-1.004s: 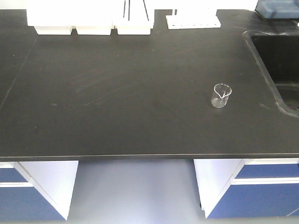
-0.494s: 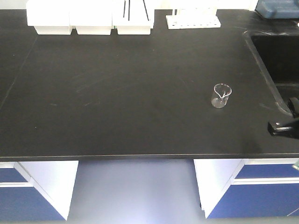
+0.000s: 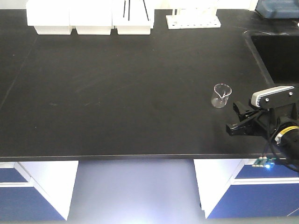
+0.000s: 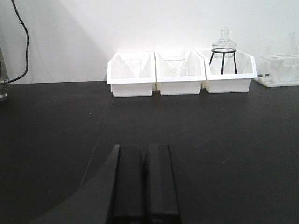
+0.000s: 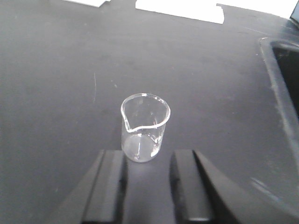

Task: Grab beaker and place in storage area
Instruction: 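Move the right gripper toward the clear glass beaker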

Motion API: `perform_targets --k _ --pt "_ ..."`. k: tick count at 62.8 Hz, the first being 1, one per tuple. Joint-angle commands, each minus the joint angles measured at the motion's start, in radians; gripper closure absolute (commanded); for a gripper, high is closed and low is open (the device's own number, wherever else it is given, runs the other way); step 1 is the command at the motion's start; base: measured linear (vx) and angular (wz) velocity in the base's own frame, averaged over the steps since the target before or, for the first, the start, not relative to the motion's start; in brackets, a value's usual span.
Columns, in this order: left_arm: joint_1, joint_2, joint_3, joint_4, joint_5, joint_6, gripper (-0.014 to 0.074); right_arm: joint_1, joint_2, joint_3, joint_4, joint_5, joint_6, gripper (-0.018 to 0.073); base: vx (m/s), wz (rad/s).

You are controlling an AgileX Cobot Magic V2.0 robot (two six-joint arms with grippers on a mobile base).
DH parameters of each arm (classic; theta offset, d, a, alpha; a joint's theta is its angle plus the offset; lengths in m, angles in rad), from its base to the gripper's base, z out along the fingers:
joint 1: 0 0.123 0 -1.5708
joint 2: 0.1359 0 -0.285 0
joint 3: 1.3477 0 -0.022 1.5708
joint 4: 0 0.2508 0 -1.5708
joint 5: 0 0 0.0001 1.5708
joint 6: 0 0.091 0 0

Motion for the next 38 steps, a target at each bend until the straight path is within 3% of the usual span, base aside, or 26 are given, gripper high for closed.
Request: perform_targets --k 1,14,25,38 --pt "0.0 -0.015 -0.02 -0.001 -0.079 -0.01 0.0603 0.0 0.038 -0.025 0.022 -0.141 0.008 0.0165 0.0 0.0" --pt "0.0 -0.015 -0.02 -0.001 -0.079 -0.01 0.0603 0.002 0.157 -0.025 0.032 -0.263 0.0 0.0105 0.0 0.0" --pt "0.0 -0.015 -0.02 -0.001 -0.079 -0.01 0.0603 0.002 0.233 -0.025 0.03 -0.479 -0.012 0.0104 0.0 0.0" --pt "0.0 -0.015 -0.02 -0.001 -0.079 -0.01 0.0603 0.002 0.326 -0.025 0.022 -0.519 -0.027 0.007 0.0 0.0"
